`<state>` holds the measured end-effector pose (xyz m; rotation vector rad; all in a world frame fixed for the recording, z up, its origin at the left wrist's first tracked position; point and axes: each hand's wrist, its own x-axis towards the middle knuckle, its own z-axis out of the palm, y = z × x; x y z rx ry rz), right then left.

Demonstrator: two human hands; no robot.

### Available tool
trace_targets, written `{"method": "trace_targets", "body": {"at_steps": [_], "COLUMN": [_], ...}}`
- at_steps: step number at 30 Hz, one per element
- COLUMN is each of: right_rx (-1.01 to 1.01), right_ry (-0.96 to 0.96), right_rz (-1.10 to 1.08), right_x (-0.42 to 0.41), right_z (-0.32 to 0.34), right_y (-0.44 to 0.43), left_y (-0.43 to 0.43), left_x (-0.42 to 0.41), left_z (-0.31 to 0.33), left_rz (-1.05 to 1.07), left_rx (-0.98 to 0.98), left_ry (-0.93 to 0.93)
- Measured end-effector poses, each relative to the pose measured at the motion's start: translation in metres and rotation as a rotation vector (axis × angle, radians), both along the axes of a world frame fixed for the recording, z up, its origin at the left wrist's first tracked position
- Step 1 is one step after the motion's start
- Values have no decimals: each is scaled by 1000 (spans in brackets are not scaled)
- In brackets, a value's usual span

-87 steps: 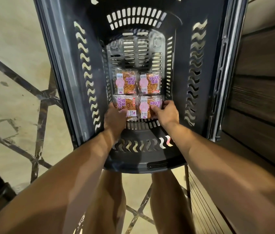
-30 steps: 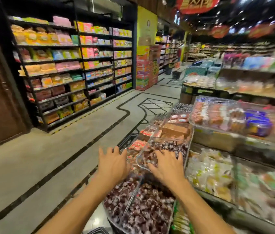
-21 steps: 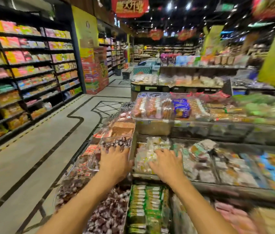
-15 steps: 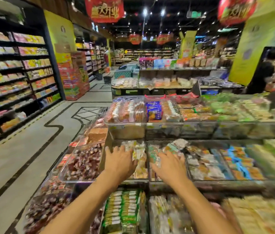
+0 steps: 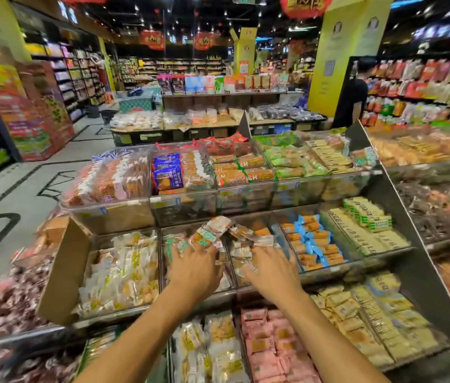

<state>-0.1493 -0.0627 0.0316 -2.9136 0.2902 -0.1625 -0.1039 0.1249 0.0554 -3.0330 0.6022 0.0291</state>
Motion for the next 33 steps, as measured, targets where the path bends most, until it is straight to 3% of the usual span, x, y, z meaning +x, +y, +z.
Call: {"method": "trace_targets", "body": {"at_steps": [20,33], "right_rx": [69,136], "right_ry": [106,124], "right_rz": [-75,99], "right_x": [135,227], "right_z": [-81,-119], "right_y": [-57,-112], "left_y": [-44,-100], "left_x": [139,160], "left_z": [-87,-114], "left_rz": [-21,145], "left_rx": [-50,-101], "left_ry": [178,207]}}
